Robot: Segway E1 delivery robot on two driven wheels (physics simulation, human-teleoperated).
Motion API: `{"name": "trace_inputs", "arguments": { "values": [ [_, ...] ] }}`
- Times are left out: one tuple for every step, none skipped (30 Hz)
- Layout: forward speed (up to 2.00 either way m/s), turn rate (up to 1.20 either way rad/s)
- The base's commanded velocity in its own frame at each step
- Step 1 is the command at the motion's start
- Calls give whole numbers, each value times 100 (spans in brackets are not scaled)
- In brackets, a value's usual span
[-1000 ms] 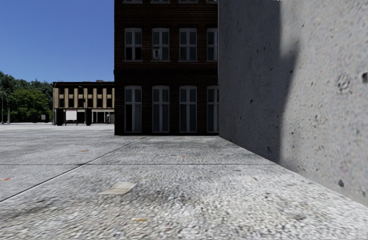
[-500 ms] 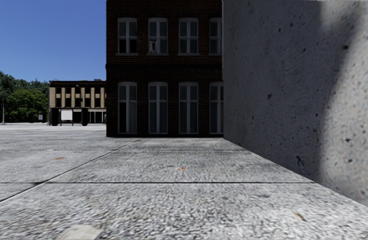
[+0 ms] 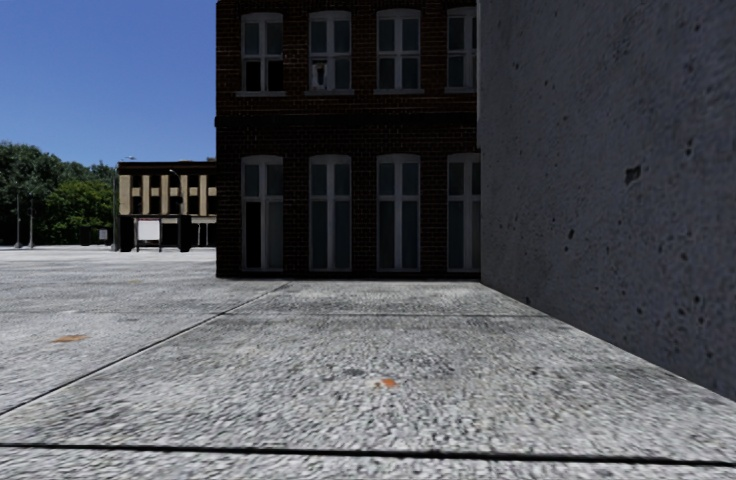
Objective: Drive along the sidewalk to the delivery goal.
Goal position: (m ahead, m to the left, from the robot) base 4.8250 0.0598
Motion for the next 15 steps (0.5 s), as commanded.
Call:
{"name": "trace_inputs", "arguments": {
  "values": [
    [200,0],
    [200,0],
    [200,0],
    [200,0],
    [200,0],
    [200,0],
    [200,0],
    [200,0],
    [200,0],
    [200,0],
    [200,0],
    [200,0],
    [200,0],
    [200,0],
    [200,0]
  ]
}}
